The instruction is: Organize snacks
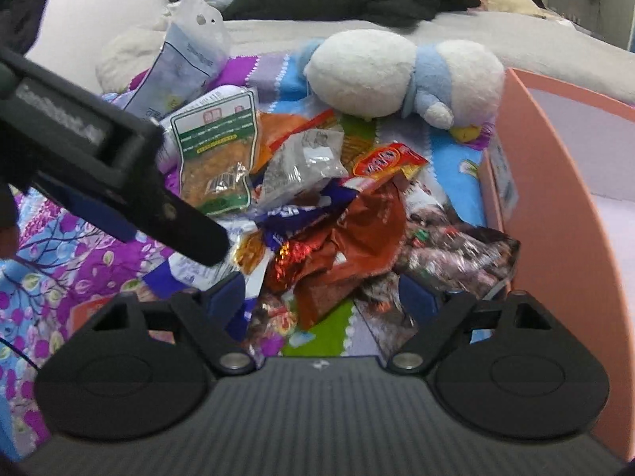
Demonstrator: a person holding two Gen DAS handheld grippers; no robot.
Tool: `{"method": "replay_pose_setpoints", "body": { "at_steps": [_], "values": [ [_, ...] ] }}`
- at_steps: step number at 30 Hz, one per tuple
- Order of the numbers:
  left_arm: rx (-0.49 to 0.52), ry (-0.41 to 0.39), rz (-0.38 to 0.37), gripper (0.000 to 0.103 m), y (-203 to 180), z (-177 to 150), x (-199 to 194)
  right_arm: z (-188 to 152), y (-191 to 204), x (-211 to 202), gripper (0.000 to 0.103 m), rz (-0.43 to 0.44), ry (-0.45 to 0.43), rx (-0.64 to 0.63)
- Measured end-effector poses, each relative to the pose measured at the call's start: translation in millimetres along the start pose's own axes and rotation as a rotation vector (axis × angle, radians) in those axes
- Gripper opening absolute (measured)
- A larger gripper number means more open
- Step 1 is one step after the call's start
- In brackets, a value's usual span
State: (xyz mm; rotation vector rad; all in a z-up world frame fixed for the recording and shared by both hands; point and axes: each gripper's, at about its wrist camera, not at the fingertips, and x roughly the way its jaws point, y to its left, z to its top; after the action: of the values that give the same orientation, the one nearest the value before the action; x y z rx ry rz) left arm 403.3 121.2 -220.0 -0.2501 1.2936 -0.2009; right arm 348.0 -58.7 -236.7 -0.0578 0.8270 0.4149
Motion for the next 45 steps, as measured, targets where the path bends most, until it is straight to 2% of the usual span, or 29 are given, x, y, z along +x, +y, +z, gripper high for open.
{"method": "replay_pose_setpoints", "body": {
  "at_steps": [2, 5, 7, 11, 12, 13, 16, 19, 21, 22, 24, 26, 31, 37, 40, 41, 43, 44, 45],
  "values": [
    [-0.003, -0.004, -0.009, 0.103, 1, 3, 9, 1, -1, 9, 0.086, 0.0, 0.014, -0.004],
    [0.012, -0.021, 0.026, 0.102, 1, 6, 20, 2, -4, 16, 0.086, 0.006, 0.014, 0.025],
    [-0.001, -0.024, 0.014, 0.101, 3, 7, 25, 3, -2, 18, 0.075, 0.014, 0.017, 0.018],
    [-0.04, -0.01, -0.022, 0.093, 5, 8, 36, 3, 0, 22, 0.068, -0.003, 0.029, 0.0],
    [-0.045, -0.005, -0.011, 0.086, 5, 8, 37, 2, 0, 23, 0.062, -0.003, 0.042, -0.008],
    [-0.045, 0.004, 0.015, 0.082, 5, 8, 39, 1, 0, 25, 0.052, -0.021, 0.054, -0.015],
    [-0.054, -0.008, 0.012, 0.075, 5, 6, 38, 0, -3, 20, 0.05, -0.013, 0.048, -0.009],
    [-0.064, -0.024, -0.004, 0.059, 6, 5, 29, 1, -5, 13, 0.046, -0.004, 0.044, -0.004],
    [-0.088, -0.026, -0.023, 0.04, 7, 4, 22, 0, -5, 6, 0.045, 0.001, 0.042, -0.004],
    [-0.093, -0.027, -0.021, 0.036, 7, 4, 20, 0, -5, 3, 0.045, 0.001, 0.04, -0.006],
    [-0.098, -0.03, -0.025, 0.016, 3, 2, 13, 1, -4, -6, 0.041, -0.001, 0.033, -0.012],
    [-0.081, -0.034, -0.028, 0.007, -3, -2, 8, 1, -3, -14, 0.037, -0.001, 0.028, -0.016],
    [-0.069, -0.045, -0.03, 0.001, -13, -16, -3, -10, -4, -38, 0.036, 0.01, 0.039, -0.022],
    [-0.008, -0.083, -0.021, 0.001, -24, -34, -12, -30, 0, -63, 0.036, 0.015, 0.069, -0.056],
    [0.028, -0.116, 0.031, 0.003, -23, -40, -17, -41, 0, -67, 0.036, 0.018, 0.098, -0.048],
    [0.043, -0.118, 0.04, 0.009, -23, -40, -16, -43, -1, -69, 0.037, 0.02, 0.107, -0.039],
    [0.082, -0.125, 0.056, 0.036, -26, -37, -13, -49, -4, -71, 0.039, 0.015, 0.126, -0.006],
    [0.097, -0.137, 0.067, 0.067, -27, -35, -11, -50, -5, -70, 0.039, 0.02, 0.131, 0.01],
    [0.107, -0.151, 0.078, 0.087, -27, -33, -9, -51, -7, -69, 0.04, 0.03, 0.137, 0.03]
  ]
}}
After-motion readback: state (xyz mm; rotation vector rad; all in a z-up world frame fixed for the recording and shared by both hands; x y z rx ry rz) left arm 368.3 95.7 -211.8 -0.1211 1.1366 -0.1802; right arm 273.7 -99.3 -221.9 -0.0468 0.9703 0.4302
